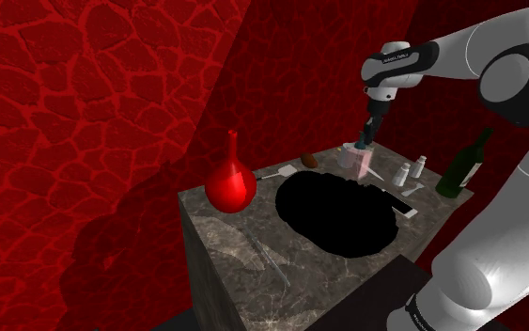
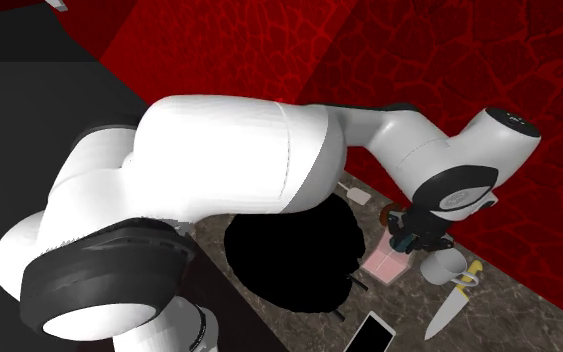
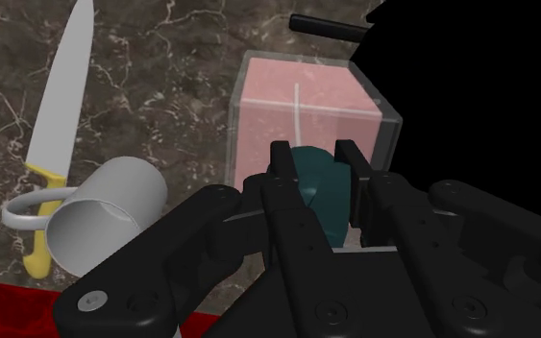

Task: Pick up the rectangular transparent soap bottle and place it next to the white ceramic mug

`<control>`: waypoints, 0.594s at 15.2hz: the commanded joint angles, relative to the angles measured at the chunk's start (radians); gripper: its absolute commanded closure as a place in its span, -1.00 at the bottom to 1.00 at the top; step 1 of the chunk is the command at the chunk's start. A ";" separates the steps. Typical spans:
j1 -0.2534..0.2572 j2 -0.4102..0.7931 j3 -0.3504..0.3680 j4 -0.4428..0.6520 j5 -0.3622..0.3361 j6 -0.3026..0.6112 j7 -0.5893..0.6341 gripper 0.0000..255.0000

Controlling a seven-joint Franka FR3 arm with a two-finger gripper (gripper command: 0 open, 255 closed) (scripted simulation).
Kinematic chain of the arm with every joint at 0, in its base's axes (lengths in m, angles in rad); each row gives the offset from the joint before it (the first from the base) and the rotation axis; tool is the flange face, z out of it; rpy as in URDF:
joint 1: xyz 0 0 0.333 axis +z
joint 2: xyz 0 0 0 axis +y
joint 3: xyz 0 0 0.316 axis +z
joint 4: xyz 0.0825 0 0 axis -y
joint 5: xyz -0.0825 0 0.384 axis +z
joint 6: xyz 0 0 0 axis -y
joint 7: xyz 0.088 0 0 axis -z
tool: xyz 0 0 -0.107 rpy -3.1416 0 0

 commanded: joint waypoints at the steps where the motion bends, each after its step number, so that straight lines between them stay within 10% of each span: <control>1: -0.001 0.005 0.000 -0.022 0.001 0.028 0.000 1.00; 9: -0.003 0.037 0.000 -0.093 0.010 0.130 -0.003 1.00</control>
